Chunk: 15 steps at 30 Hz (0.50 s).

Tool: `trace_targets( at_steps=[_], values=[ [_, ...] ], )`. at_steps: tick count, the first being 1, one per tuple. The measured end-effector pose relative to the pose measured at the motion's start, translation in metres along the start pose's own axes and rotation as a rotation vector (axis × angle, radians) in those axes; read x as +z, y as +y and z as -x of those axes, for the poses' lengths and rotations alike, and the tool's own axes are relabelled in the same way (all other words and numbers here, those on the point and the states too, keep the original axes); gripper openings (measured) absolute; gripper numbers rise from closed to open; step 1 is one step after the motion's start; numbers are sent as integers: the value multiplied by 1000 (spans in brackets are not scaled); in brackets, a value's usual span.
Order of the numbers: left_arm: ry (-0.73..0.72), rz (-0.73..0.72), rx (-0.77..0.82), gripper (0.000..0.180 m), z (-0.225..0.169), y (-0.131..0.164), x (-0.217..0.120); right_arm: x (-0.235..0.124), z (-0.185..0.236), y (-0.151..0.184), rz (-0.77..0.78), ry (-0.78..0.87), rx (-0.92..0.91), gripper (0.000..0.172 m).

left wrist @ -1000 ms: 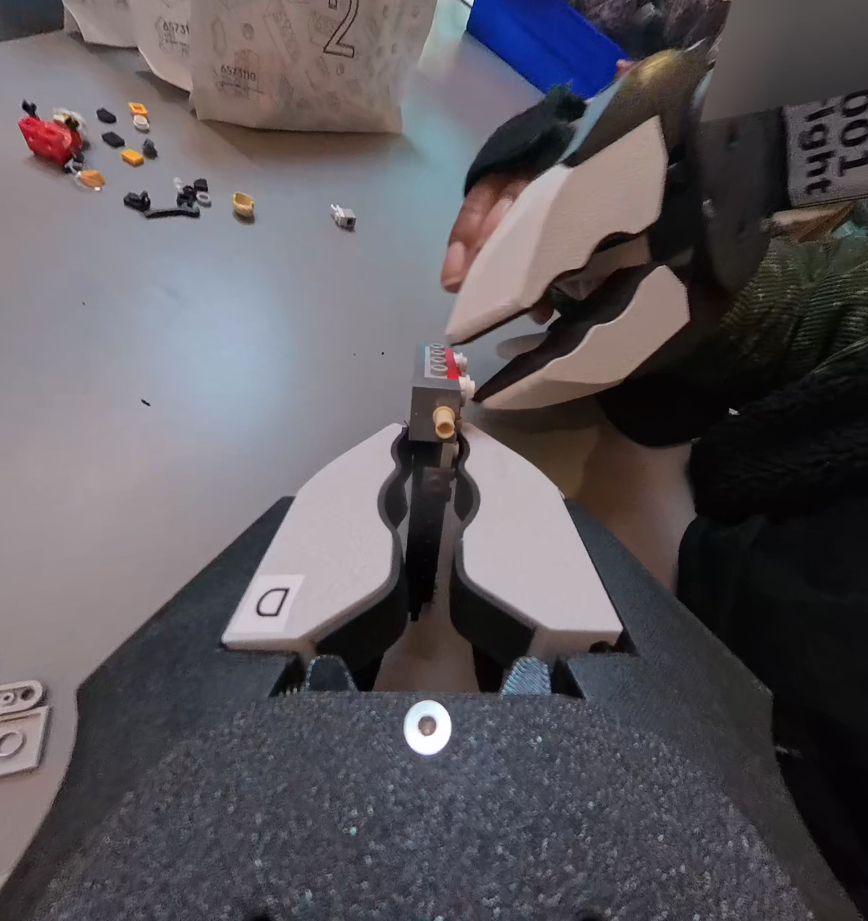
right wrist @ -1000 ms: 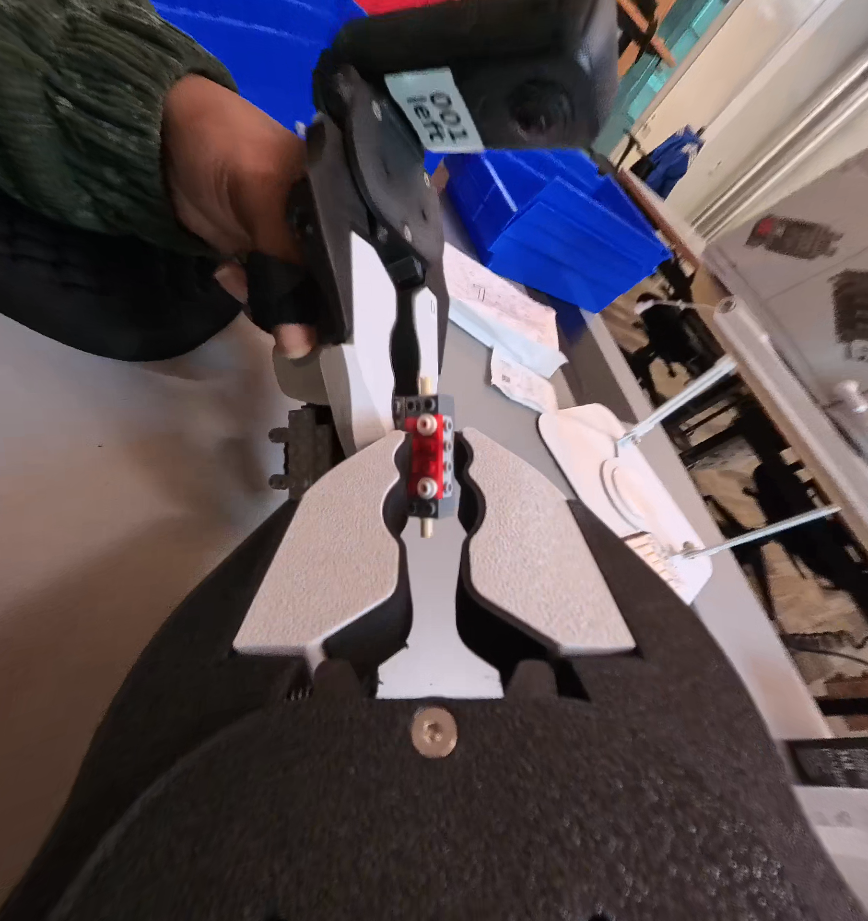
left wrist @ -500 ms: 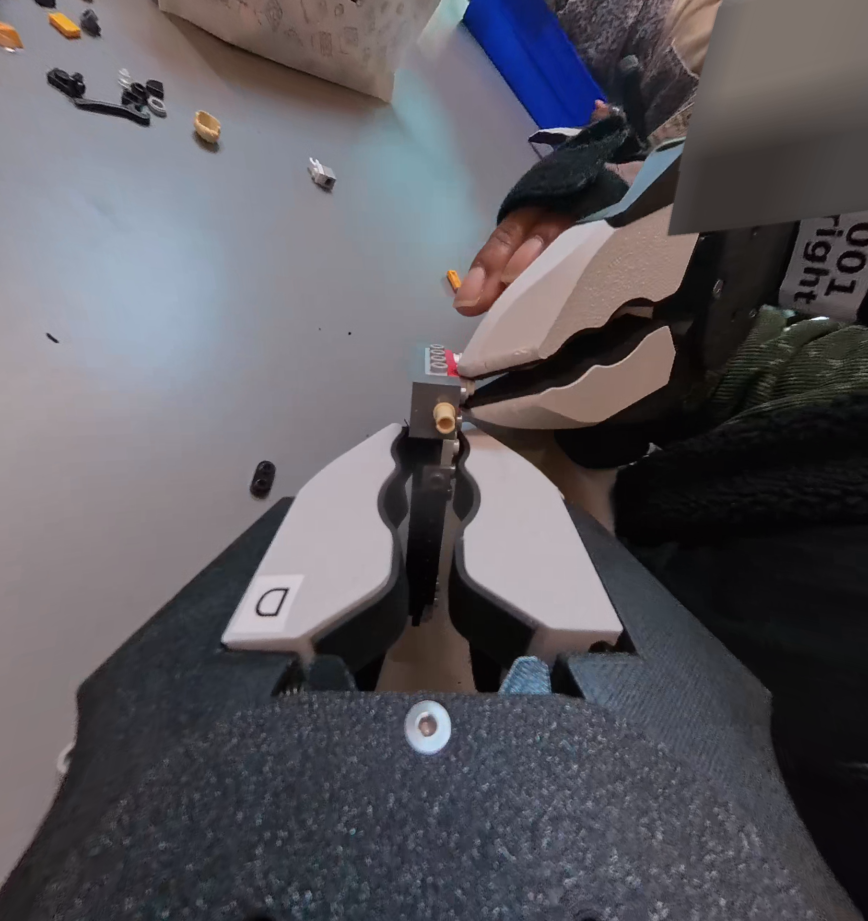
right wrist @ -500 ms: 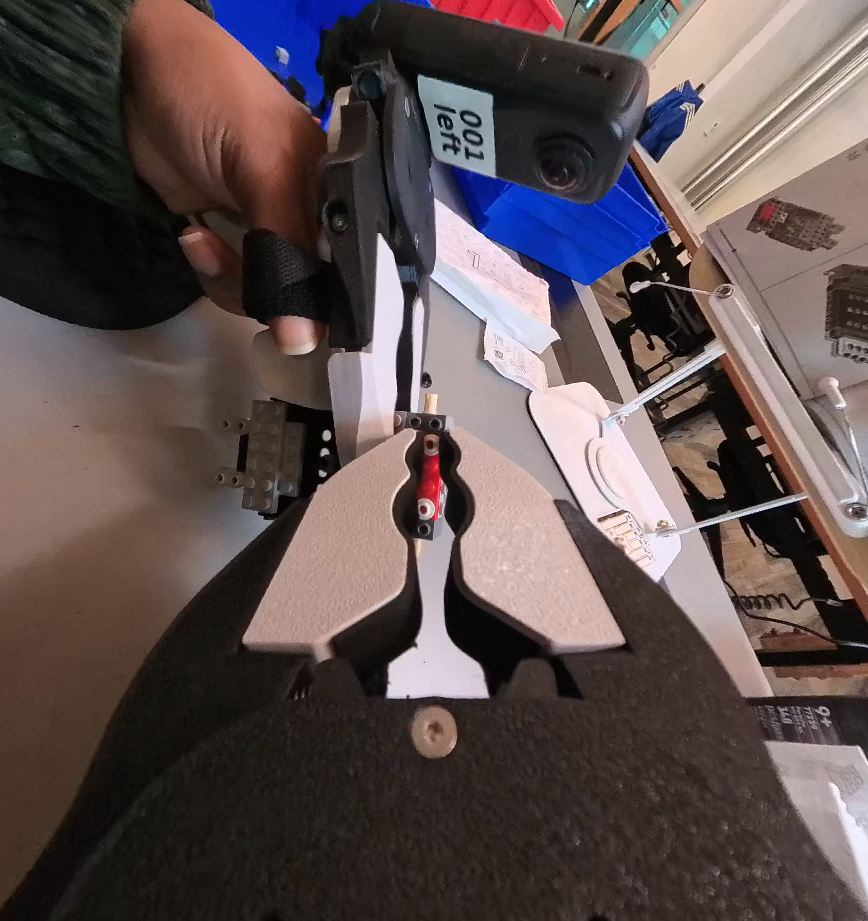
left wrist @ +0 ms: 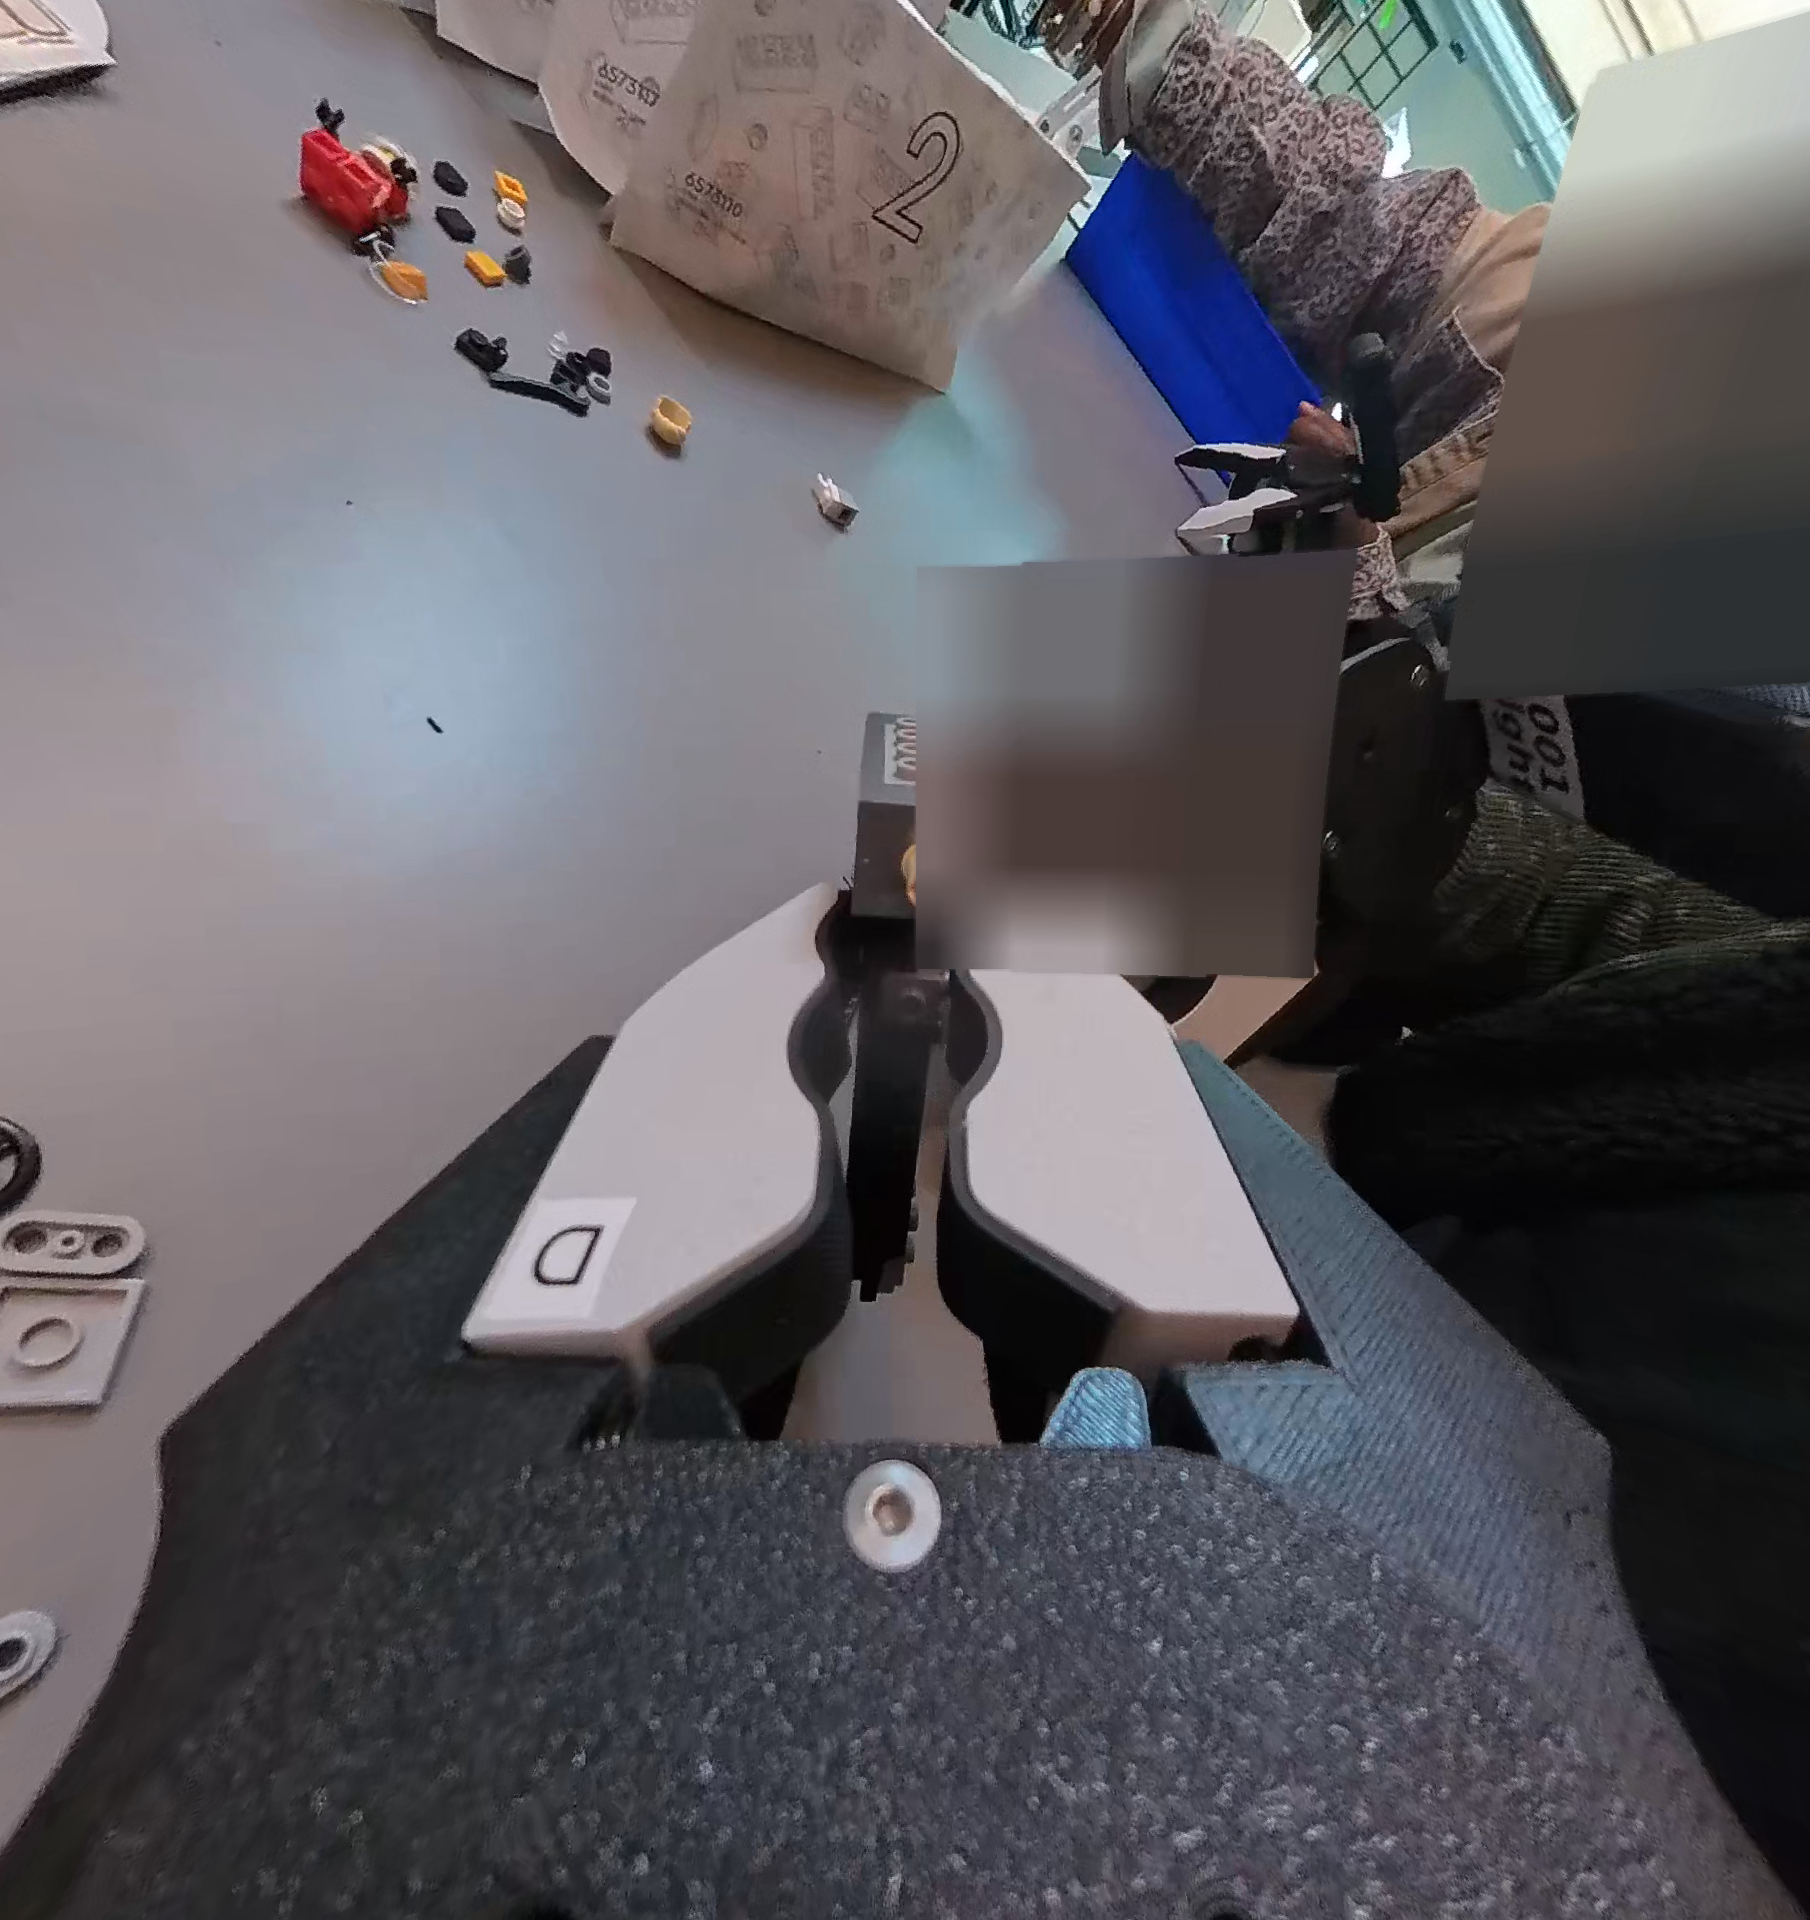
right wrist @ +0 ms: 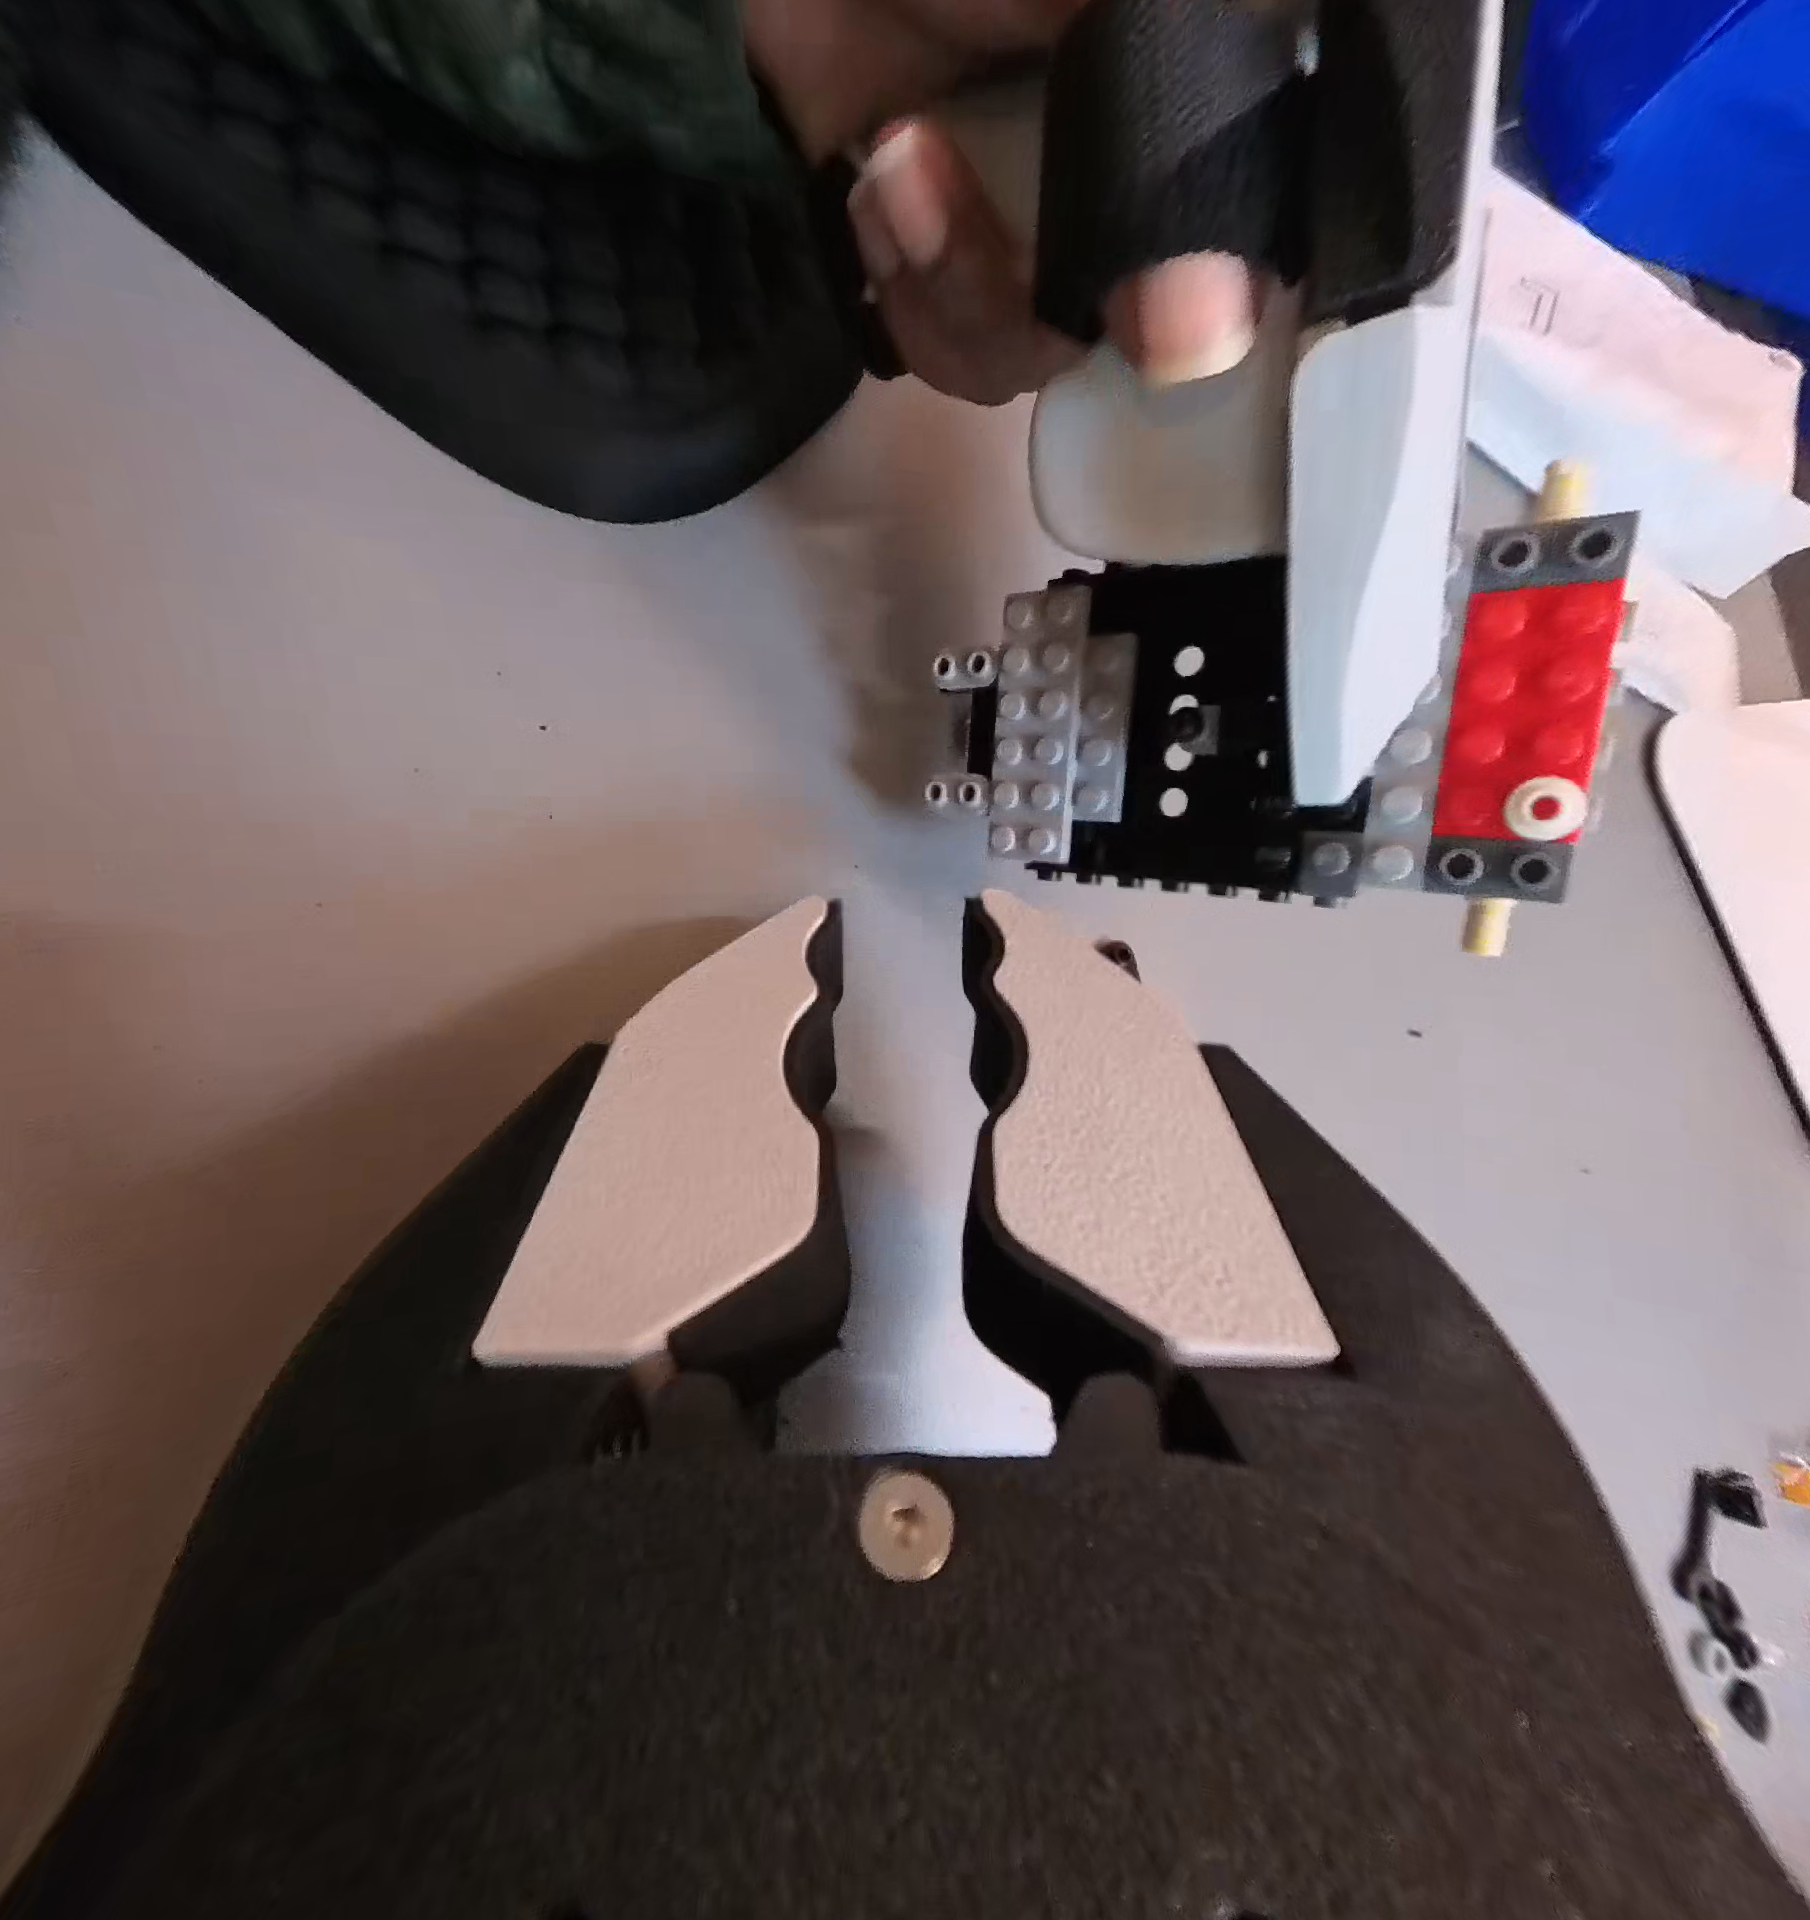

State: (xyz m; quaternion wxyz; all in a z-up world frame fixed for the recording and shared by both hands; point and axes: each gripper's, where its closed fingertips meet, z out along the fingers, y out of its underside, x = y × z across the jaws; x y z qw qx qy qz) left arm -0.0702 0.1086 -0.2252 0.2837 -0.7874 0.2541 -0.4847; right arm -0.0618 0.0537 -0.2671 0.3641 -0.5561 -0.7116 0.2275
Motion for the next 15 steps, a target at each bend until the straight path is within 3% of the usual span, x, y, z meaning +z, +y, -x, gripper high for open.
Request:
trace_targets(
  at_steps=[1, 6, 11, 15],
  values=[
    [-6, 1, 4, 15, 1, 0, 0, -2, -2, 0, -8, -2, 9, 22],
    [-23, -3, 24, 15, 2, 0, -3, -48, -47, -2, -115, 114, 150, 21],
    [-15, 3, 37, 15, 0, 1, -1, -98, -96, 30, -122, 281, 331, 16],
    [-11, 15, 52, 15, -1, 3, 2, -97, -75, 65, 37, 132, 353, 16]
  ],
)
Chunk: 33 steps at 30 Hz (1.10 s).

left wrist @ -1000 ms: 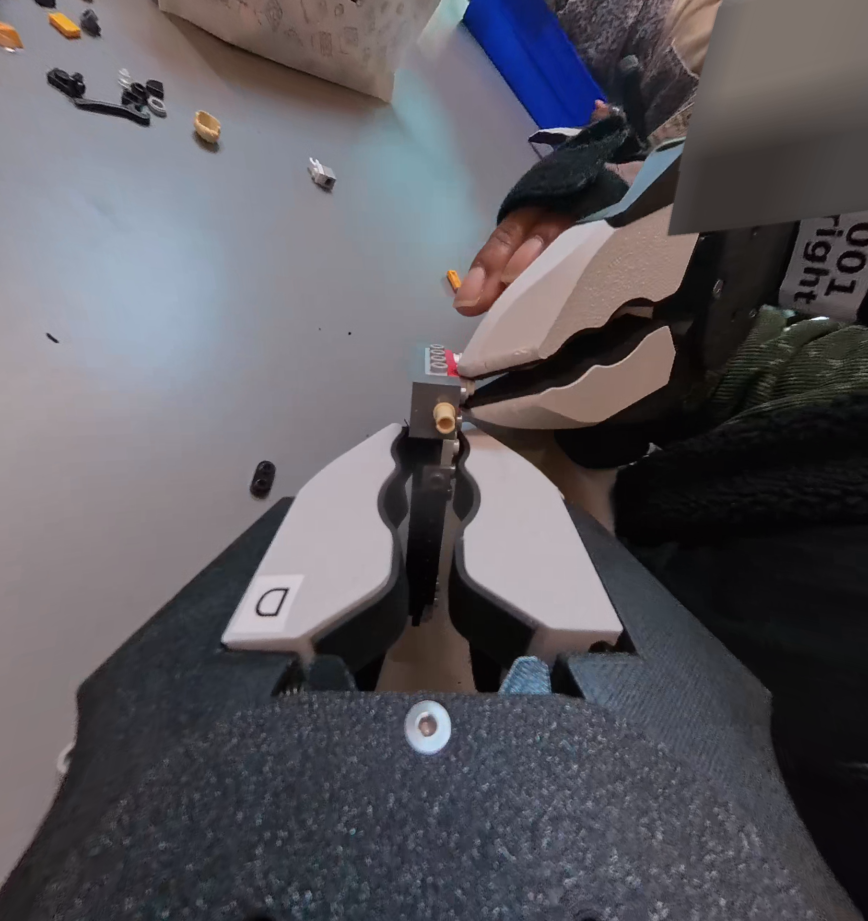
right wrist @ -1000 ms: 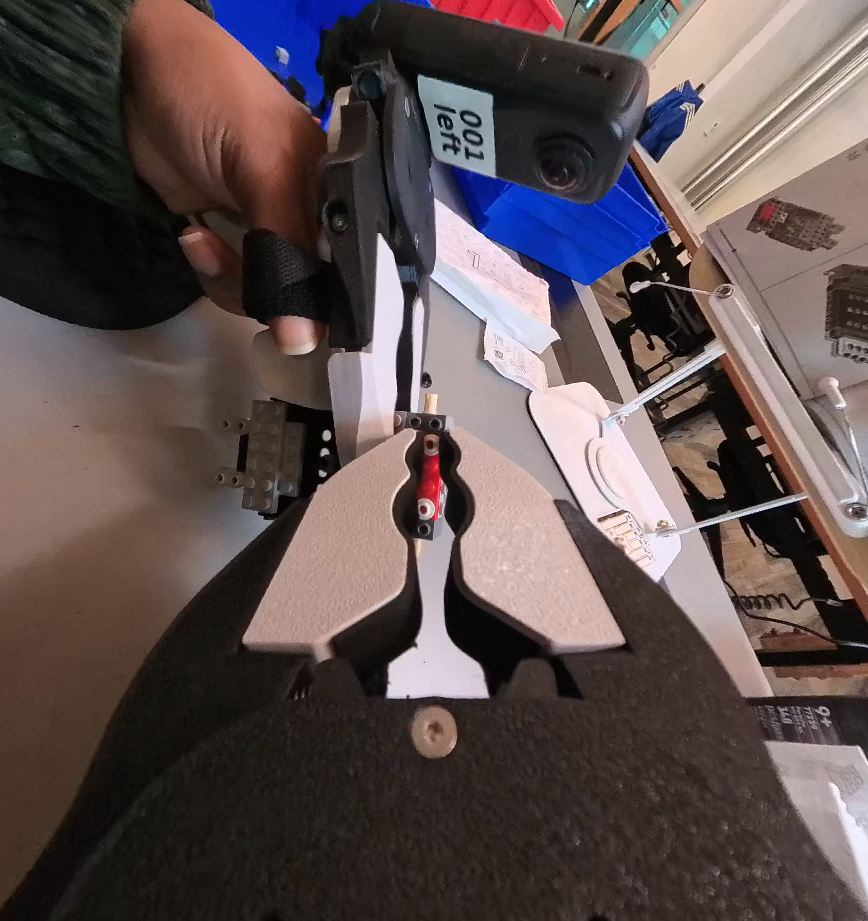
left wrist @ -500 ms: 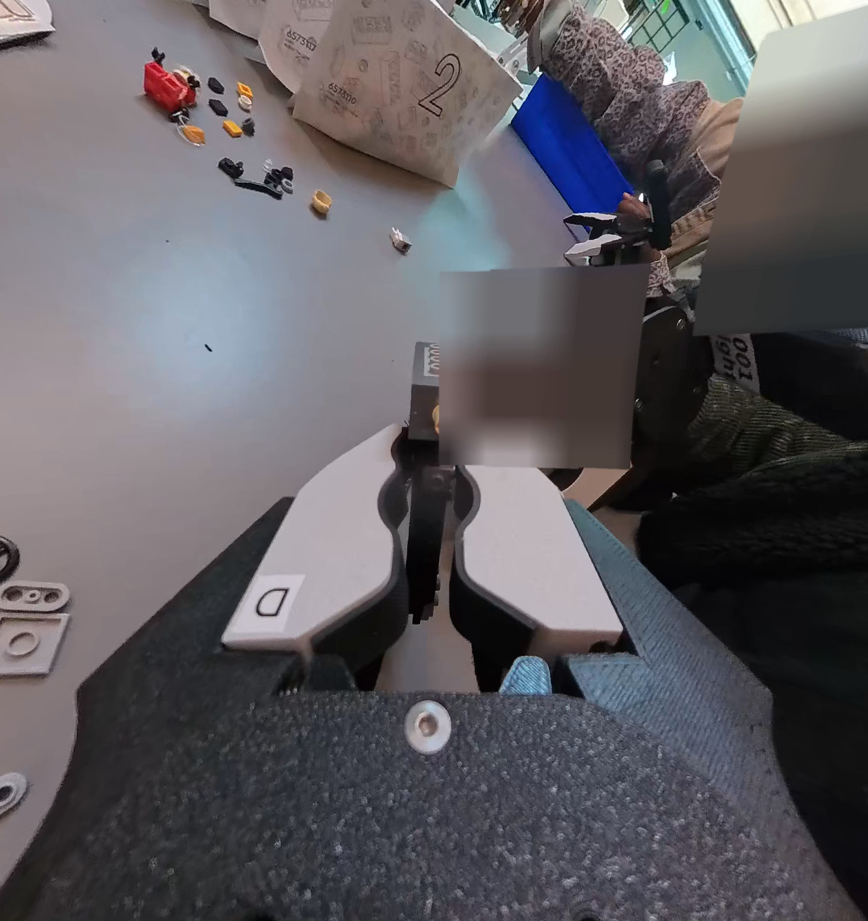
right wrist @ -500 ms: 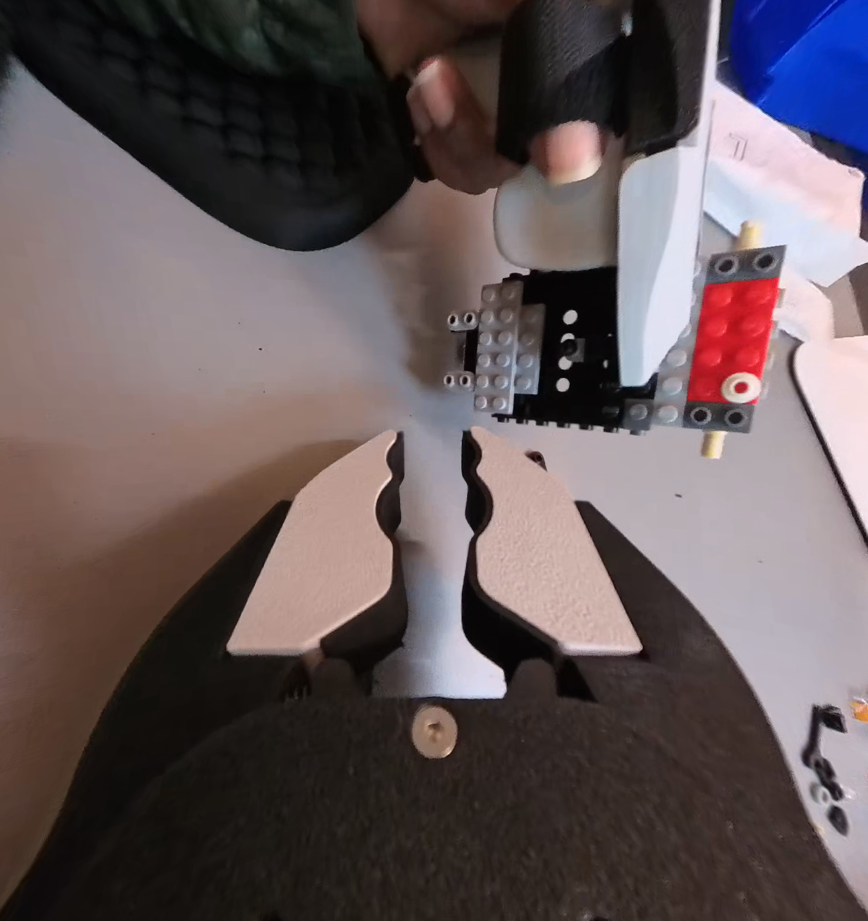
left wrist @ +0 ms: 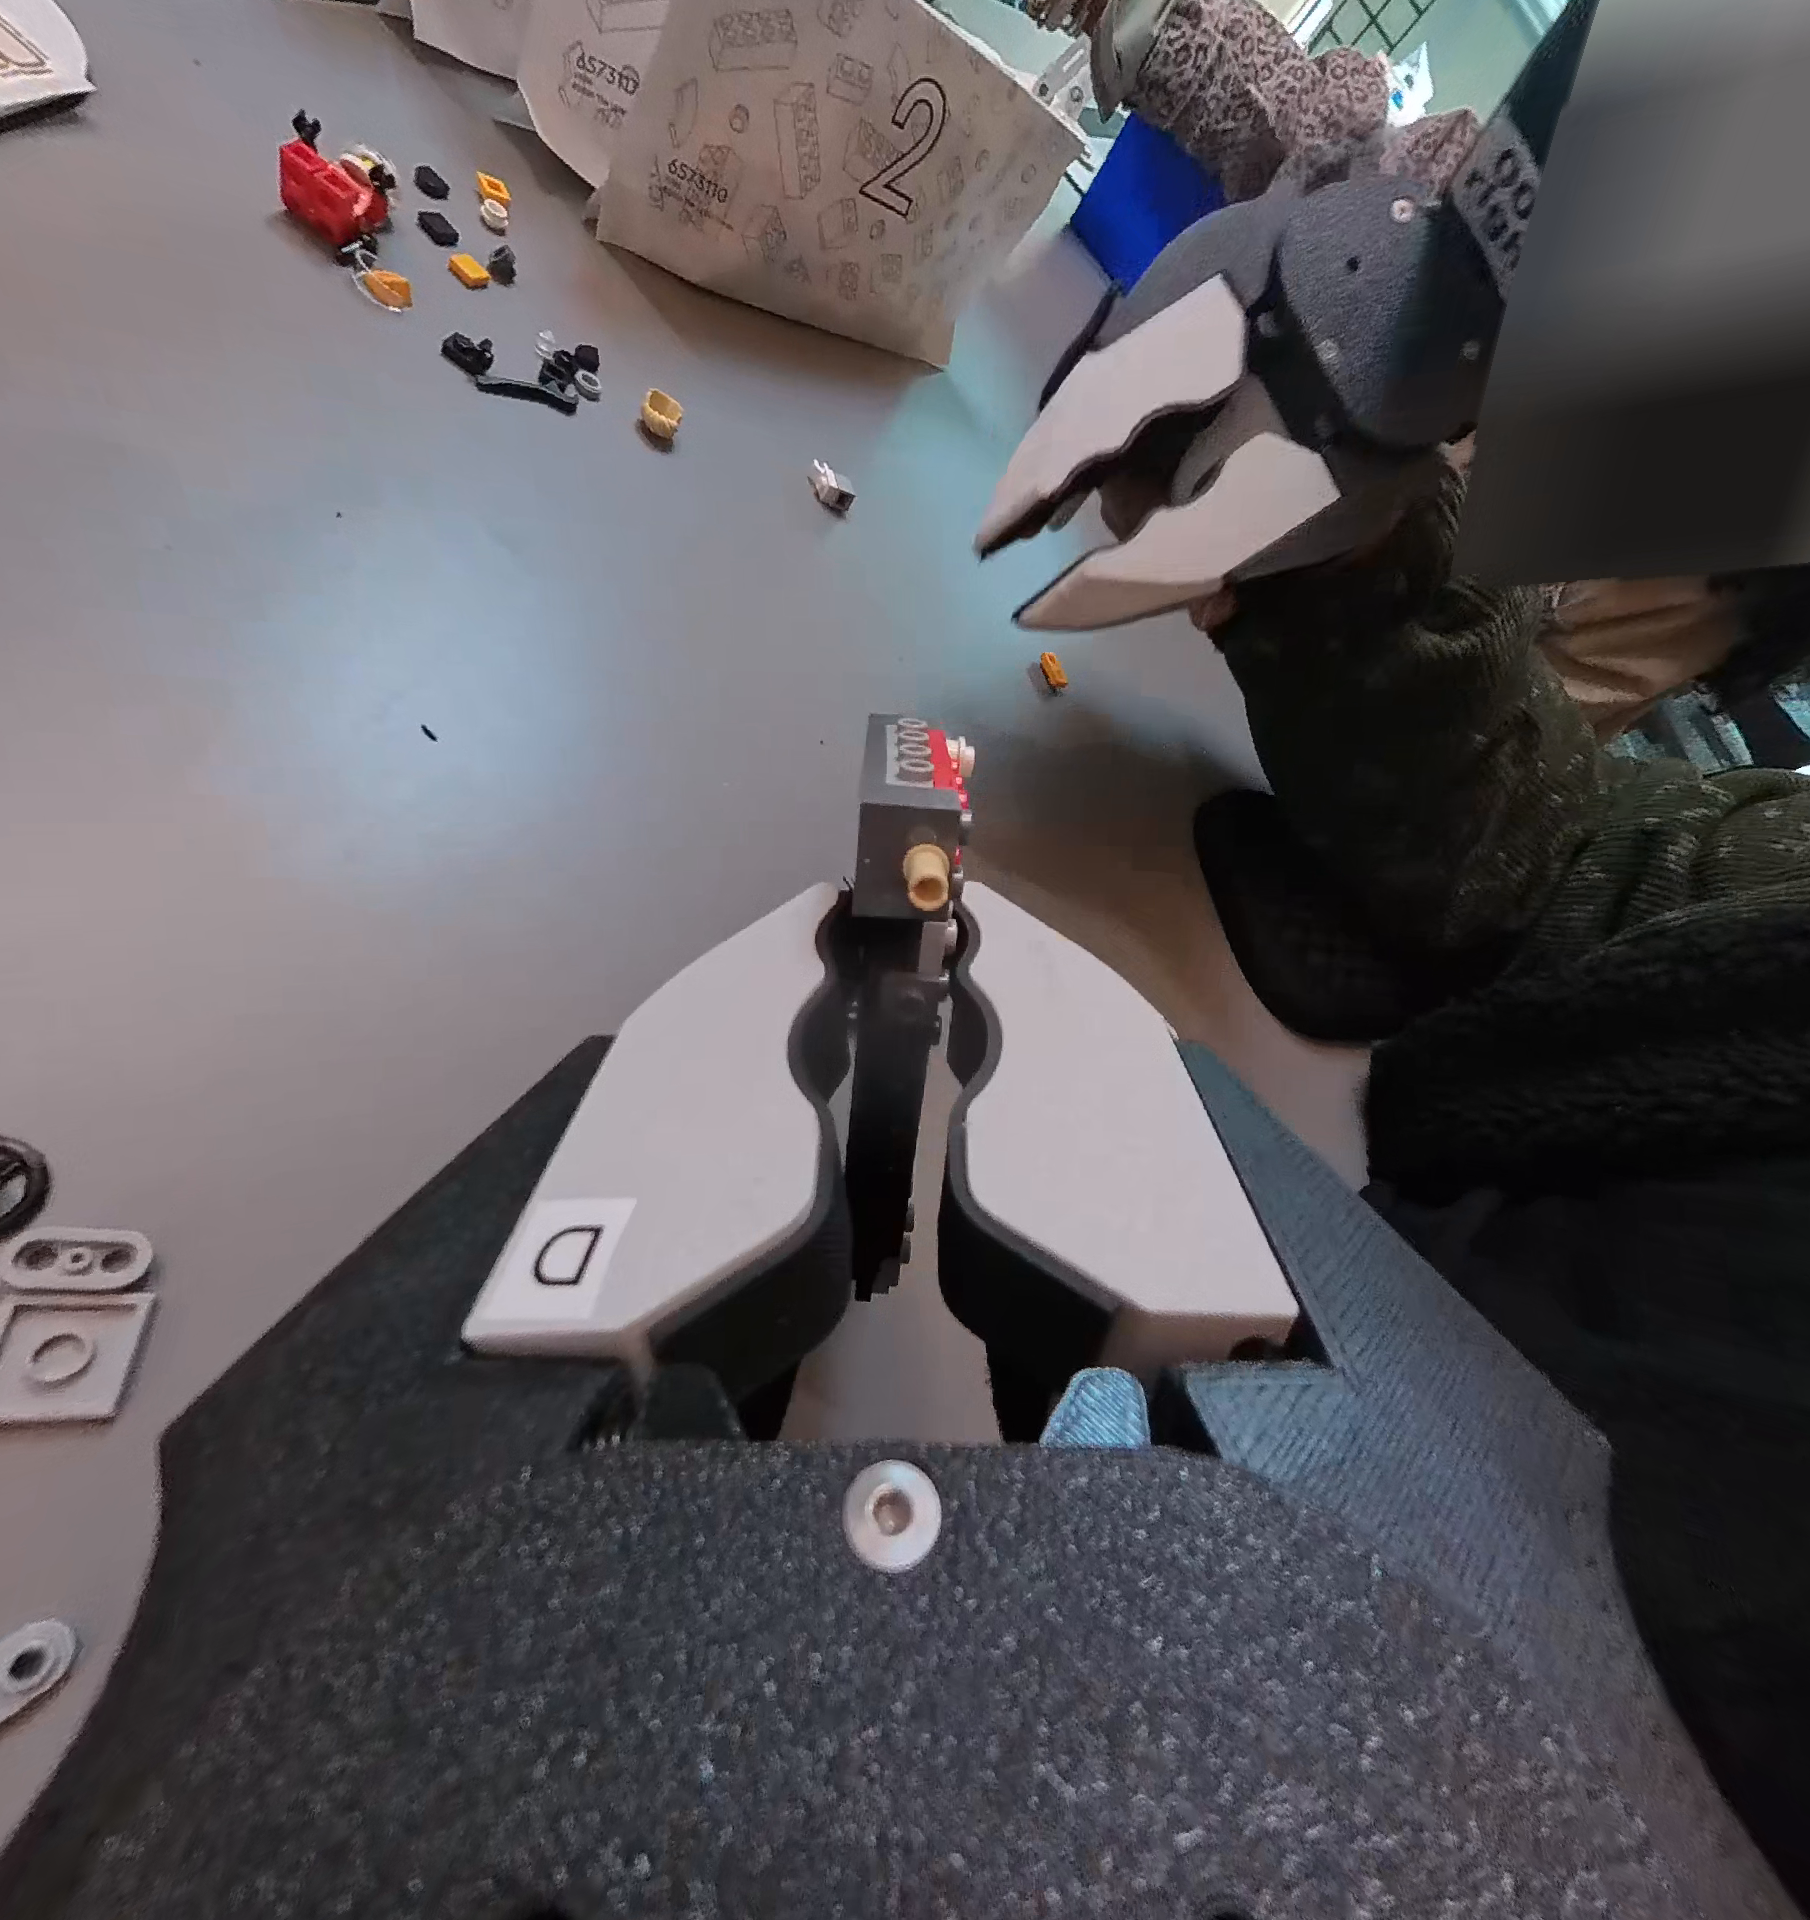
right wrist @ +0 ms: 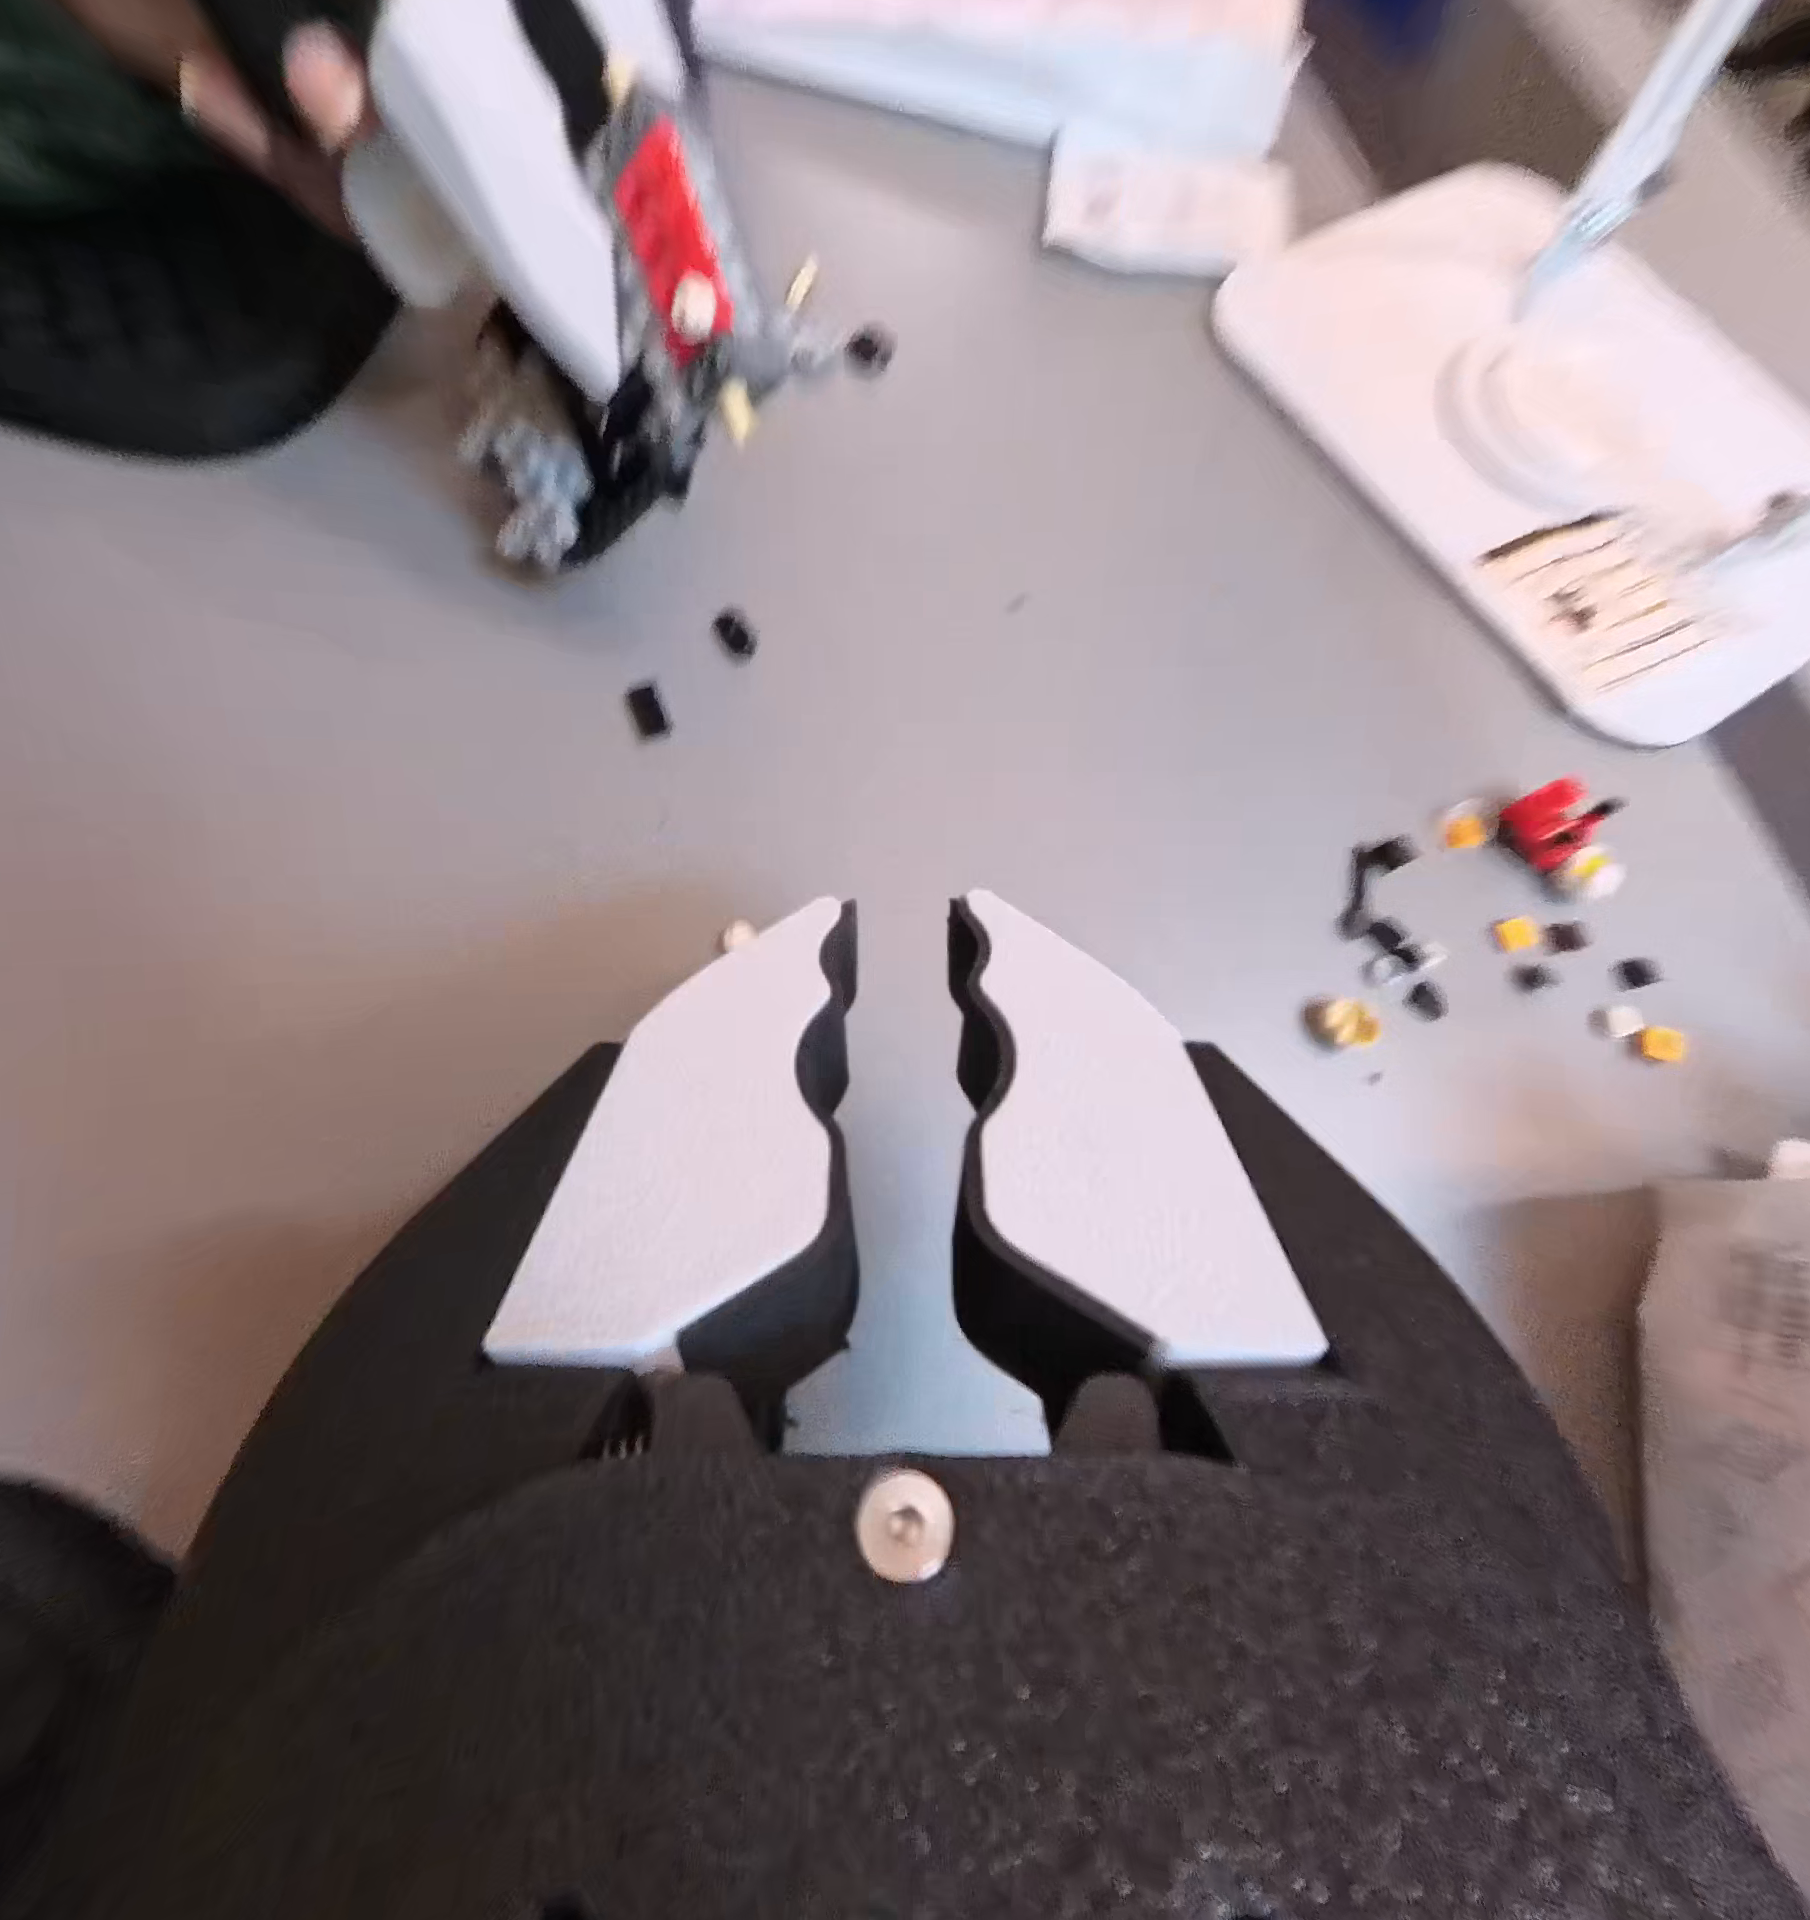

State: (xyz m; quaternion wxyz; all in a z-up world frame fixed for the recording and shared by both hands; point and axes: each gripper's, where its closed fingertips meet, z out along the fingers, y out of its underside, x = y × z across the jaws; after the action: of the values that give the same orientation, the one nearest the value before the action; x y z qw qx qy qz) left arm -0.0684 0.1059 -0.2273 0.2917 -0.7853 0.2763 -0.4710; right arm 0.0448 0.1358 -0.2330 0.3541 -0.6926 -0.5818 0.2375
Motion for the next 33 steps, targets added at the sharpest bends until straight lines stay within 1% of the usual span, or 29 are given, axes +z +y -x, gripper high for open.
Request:
trace_targets(
  at_steps=[2, 4, 7, 9, 11, 13, 14, 16, 18, 21, 22, 23, 24, 28, 30, 33],
  values=[
    [30, 46, -1, 15, -5, 7, 5, 5, 11, 19, 100, -59, -22, 17],
    [85, 112, -15, 15, -14, 18, 14, 11, 19, 30, 162, -99, -35, 17],
    [229, 268, -43, 14, -40, 44, 33, 13, 27, 34, 191, -142, -39, 17],
    [306, 389, -15, 14, -59, 66, 44, 11, 29, 35, 197, -152, -38, 17],
    [283, 480, 63, 23, -65, 84, 54, 10, 32, 36, 203, -173, -35, 16],
    [214, 521, 148, 32, -60, 92, 62, 11, 37, 40, 215, -196, -39, 16],
    [196, 518, 181, 35, -58, 92, 64, 13, 39, 42, 229, -203, -45, 16],
    [167, 456, 208, 38, -55, 81, 65, 19, 42, 46, 245, -207, -60, 16],
    [119, 370, 228, 37, -48, 64, 63, 26, 43, 44, 234, -199, -66, 16],
    [46, 298, 250, 30, -36, 48, 59, 40, 40, 42, 219, -172, -68, 18],
    [25, 294, 256, 30, -31, 47, 57, 44, 40, 42, 216, -165, -69, 16],
    [5, 292, 264, 29, -28, 47, 57, 47, 43, 41, 207, -180, -70, 9],
    [-13, 293, 274, 29, -25, 47, 56, 50, 46, 38, 187, -197, -75, 6],
    [-61, 310, 332, 28, -17, 50, 56, 55, 56, 30, 156, -212, -124, 4],
    [-73, 307, 374, 26, -17, 50, 57, 55, 66, 17, 89, -240, -141, 4],
    [-31, 289, 387, 22, -25, 49, 58, 51, 80, -7, -24, -259, -194, 5]
  ],
)
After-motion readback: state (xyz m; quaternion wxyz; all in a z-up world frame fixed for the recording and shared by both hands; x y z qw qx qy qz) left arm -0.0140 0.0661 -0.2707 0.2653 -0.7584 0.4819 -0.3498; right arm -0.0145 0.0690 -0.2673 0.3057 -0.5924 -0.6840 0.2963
